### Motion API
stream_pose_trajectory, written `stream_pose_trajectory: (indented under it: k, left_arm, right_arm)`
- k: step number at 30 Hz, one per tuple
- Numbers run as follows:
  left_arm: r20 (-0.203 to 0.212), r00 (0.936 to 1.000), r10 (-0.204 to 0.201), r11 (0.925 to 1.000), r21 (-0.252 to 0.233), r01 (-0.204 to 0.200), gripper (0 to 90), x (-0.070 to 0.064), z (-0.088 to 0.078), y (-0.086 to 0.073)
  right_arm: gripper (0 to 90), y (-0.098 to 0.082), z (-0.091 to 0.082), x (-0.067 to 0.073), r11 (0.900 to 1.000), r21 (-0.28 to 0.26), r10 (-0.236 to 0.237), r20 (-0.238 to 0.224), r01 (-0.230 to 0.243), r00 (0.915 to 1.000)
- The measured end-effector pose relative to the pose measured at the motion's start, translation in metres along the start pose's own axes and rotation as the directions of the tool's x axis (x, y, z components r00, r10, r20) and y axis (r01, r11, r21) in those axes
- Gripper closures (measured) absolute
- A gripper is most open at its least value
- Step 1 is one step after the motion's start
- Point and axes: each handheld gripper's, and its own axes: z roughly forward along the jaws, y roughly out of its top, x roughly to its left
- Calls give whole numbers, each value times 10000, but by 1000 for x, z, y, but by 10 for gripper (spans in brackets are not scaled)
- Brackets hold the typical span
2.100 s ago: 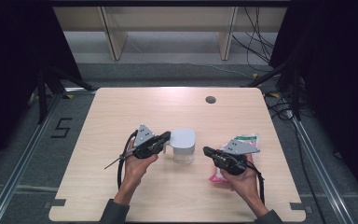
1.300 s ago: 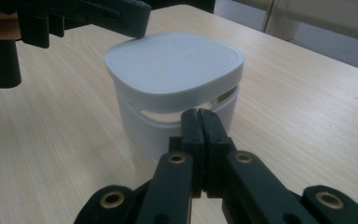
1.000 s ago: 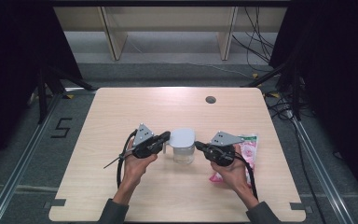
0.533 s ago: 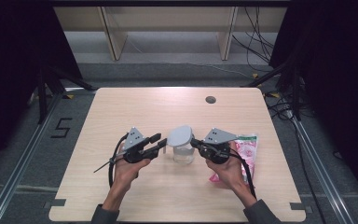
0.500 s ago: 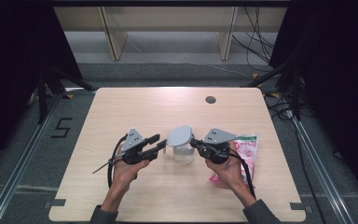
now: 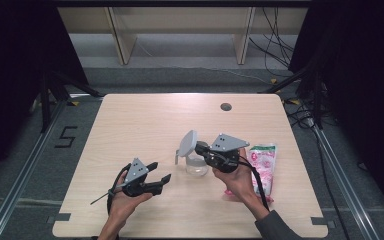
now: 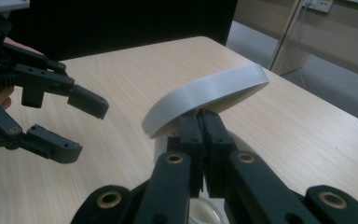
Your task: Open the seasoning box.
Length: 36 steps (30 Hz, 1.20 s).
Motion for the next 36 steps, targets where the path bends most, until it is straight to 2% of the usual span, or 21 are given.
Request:
stream_pose_trajectory:
  k: [4, 8, 9, 12, 15, 16, 18, 19, 20, 23, 27, 28, 29, 31, 33, 34, 36]
  left_arm:
    - [24, 9997, 229, 9995, 217, -229, 321, -3, 2, -2]
    - [85, 9998, 188, 9995, 261, -190, 312, -6, 5, -2]
    - [156, 9997, 190, 9995, 236, -194, 311, -6, 6, -3]
    - [191, 9995, 235, 9993, 286, -240, 305, -6, 6, -3]
    - [68, 10000, 65, 9994, 325, -67, 301, -6, 6, -3]
    - [127, 9999, 7, 9998, 216, -9, 299, -5, 7, -4]
    - [124, 9999, 44, 9998, 216, -47, 299, -5, 6, -3]
    - [79, 9998, 188, 9994, 298, -190, 299, -4, 5, -3]
    - [119, 9999, 109, 9997, 210, -111, 299, -4, 4, -3]
    - [131, 9999, 107, 9998, 138, -109, 294, -4, 3, -2]
    - [237, 9997, 16, 9998, 178, -20, 288, -6, 5, -3]
    - [212, 9998, 21, 9998, 181, -25, 286, -6, 5, -3]
    - [191, 9998, -15, 9998, 195, 11, 286, -7, 5, -3]
    - [197, 9998, -25, 9998, 199, 21, 286, -7, 6, -4]
    - [194, 9998, 20, 9997, 254, -25, 286, -8, 6, -4]
    - [302, 9995, 29, 9997, 258, -36, 286, -8, 6, -5]
    - [293, 9996, 24, 9996, 276, -33, 286, -8, 8, -6]
  right_arm:
    - [883, 4, 2, 5, 9999, -86, -136, -15, 136, 9999]
    - [881, 7, 3, 9, 9992, -253, -313, 40, 314, 9995]
    - [880, 8, 4, 11, 9990, -384, -233, 71, 236, 9997]
    - [872, 11, 8, 14, 9982, -443, -425, -200, 416, 9989]
    - [872, 12, 11, 18, 9982, -434, -439, -324, 425, 9985]
    - [868, 13, 13, 22, 9976, -327, -616, -407, 603, 9973]
    - [863, 13, 13, 23, 9969, -316, -736, -387, 724, 9965]
    - [855, 12, 12, 24, 9968, -279, -759, -299, 751, 9967]
    - [847, 12, 9, 23, 9965, -228, -813, -299, 806, 9962]
    - [802, 8, -4, 14, 9986, -263, -468, -214, 462, 9987]
    - [709, -2, -24, -2, 9999, -119, -14, 323, 18, 9995]
    - [679, -7, -29, -8, 10000, -84, -46, 527, 51, 9986]
    - [655, -12, -34, -12, 9994, 14, 354, 701, -356, 9969]
    - [604, -22, -44, -22, 9979, 76, 636, 1026, -647, 9927]
    - [573, -34, -56, -30, 9927, 162, 1167, 1343, -1199, 9840]
    - [551, -40, -61, -35, 9910, 139, 1298, 1468, -1333, 9806]
    - [491, -51, -72, -42, 9830, 278, 1750, 1621, -1818, 9711]
